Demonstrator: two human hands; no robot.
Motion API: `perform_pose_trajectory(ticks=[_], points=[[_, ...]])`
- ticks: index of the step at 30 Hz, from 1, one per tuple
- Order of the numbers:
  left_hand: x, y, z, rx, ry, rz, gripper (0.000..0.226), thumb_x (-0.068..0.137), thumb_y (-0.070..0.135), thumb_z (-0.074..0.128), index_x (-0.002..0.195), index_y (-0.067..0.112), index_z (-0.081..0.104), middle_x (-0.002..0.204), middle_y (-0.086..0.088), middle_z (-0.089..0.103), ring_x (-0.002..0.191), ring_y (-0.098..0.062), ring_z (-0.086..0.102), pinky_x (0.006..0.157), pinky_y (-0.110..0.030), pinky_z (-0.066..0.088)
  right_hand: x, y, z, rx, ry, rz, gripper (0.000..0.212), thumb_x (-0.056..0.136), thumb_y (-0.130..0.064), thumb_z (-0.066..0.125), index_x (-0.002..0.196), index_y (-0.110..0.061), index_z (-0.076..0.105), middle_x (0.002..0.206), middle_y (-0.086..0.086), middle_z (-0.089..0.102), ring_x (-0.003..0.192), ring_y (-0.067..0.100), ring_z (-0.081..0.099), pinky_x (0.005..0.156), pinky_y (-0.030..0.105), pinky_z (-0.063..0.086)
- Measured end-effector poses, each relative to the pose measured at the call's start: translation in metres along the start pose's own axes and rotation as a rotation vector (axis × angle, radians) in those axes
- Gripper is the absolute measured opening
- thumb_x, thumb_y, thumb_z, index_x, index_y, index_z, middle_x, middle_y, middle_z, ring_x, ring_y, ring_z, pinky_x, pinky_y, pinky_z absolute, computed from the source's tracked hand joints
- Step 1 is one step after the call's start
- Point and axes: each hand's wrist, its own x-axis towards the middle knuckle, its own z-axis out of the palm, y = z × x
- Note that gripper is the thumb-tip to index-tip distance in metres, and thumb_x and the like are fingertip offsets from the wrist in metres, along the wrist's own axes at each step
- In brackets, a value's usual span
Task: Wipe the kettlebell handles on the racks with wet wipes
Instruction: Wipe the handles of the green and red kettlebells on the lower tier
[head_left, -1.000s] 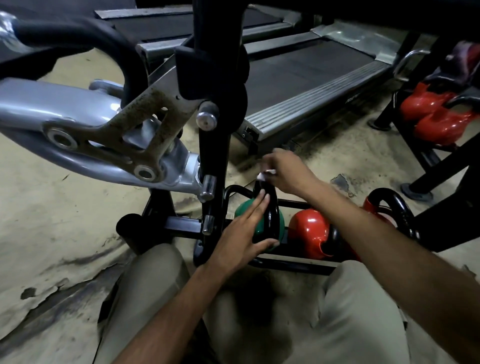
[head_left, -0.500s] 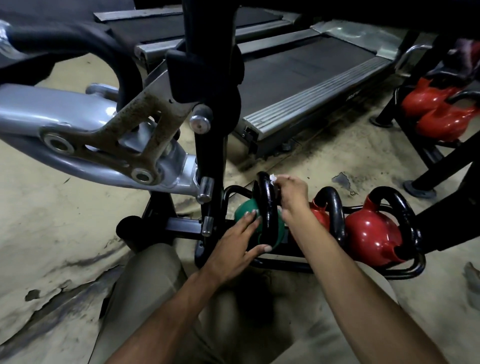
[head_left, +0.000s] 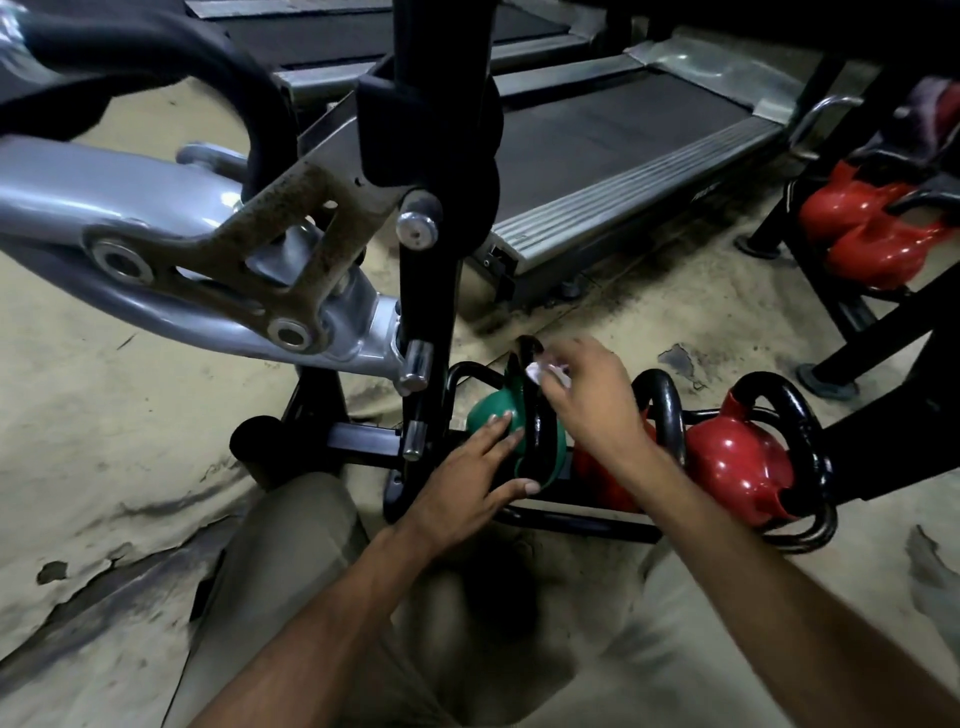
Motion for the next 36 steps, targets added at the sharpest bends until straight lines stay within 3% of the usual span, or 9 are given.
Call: perform_pose_trajectory(ticks=[5,8,11,14,17,23,26,31,36], points=[[-0.002,0.001,-0.002,0.008,-0.006,-0.025,0.1,0.087,0.087,0.034,0.16,0.018,0.036,0.172,0.006,0.017,0.158,-0.008,0.01,0.129,-0.038,0.021,0.008,0.011,0.032,1.16,-0.043,1.007,0.016,0.097,-0.001,0.056,0.084,-0.004,0.065,0.075,0.013,0.065,0.054,0.021,0.065,0.054,0.032,0.055],[-0.004,0.005,-0.002,-0.003,-0.003,-0.03,0.102,0.085,0.09,0.027,0.162,0.023,0.031,0.172,0.005,0.017,0.159,-0.008,0.009,0.129,-0.037,0.02,0.029,0.007,0.039,1.525,-0.162,1.232,0.031,0.102,0.001,0.039,0.089,0.013,0.064,0.075,0.021,0.074,0.057,0.028,0.074,0.067,0.033,0.062],[-0.004,0.007,-0.002,-0.011,-0.012,-0.043,0.1,0.086,0.089,0.027,0.163,0.025,0.027,0.173,0.007,0.012,0.159,-0.006,0.005,0.129,-0.037,0.019,0.04,0.013,0.041,1.519,-0.105,1.3,0.027,0.099,0.001,0.041,0.108,0.018,0.06,0.088,0.03,0.072,0.068,0.037,0.074,0.063,0.043,0.065],[-0.004,0.01,-0.001,0.005,-0.012,-0.042,0.094,0.09,0.082,0.035,0.163,0.024,0.027,0.173,0.009,0.01,0.159,-0.006,0.004,0.129,-0.036,0.018,0.033,0.011,0.042,1.329,0.025,1.125,0.016,0.09,0.0,0.058,0.102,0.005,0.067,0.089,0.024,0.071,0.068,0.03,0.066,0.055,0.032,0.057],[-0.004,0.014,-0.001,0.006,-0.003,-0.046,0.085,0.096,0.069,0.049,0.163,0.021,0.028,0.173,0.006,0.011,0.159,-0.008,0.004,0.13,-0.035,0.016,0.036,0.004,0.039,0.802,0.169,0.655,0.017,0.087,-0.002,0.069,0.076,-0.015,0.068,0.077,0.008,0.067,0.071,0.02,0.06,0.067,0.031,0.049],[-0.005,0.016,-0.006,-0.062,-0.006,-0.056,0.082,0.096,0.061,0.058,0.161,0.017,0.034,0.173,0.005,0.013,0.158,-0.006,0.007,0.129,-0.031,0.015,0.04,-0.019,0.027,-0.399,-0.276,-0.294,0.016,0.082,-0.004,0.062,0.097,-0.009,0.068,0.108,0.008,0.053,0.106,0.027,0.051,0.069,0.037,0.045],[-0.005,0.019,-0.006,-0.051,-0.009,-0.049,0.084,0.095,0.062,0.057,0.161,0.015,0.033,0.172,0.004,0.014,0.158,-0.007,0.007,0.129,-0.029,0.013,0.01,-0.014,0.019,-0.439,-0.129,-0.386,0.009,0.086,-0.01,0.065,0.094,-0.01,0.069,0.107,0.006,0.056,0.106,0.025,0.052,0.067,0.036,0.054],[-0.004,0.014,-0.006,-0.017,-0.007,-0.061,0.084,0.095,0.064,0.055,0.162,0.02,0.031,0.172,0.008,0.013,0.158,-0.005,0.005,0.129,-0.029,0.012,-0.028,-0.008,0.024,0.444,0.262,0.313,0.004,0.094,-0.015,0.07,0.092,-0.018,0.072,0.095,-0.004,0.065,0.086,0.006,0.061,0.077,0.021,0.05],[-0.008,0.019,-0.01,-0.017,-0.011,-0.043,0.079,0.097,0.064,0.052,0.16,0.02,0.036,0.173,0.005,0.015,0.158,-0.008,0.009,0.128,-0.031,0.017,0.005,-0.003,0.037,1.602,-0.087,1.188,0.028,0.105,-0.005,0.039,0.107,0.009,0.064,0.09,0.024,0.072,0.069,0.031,0.074,0.058,0.036,0.063]])
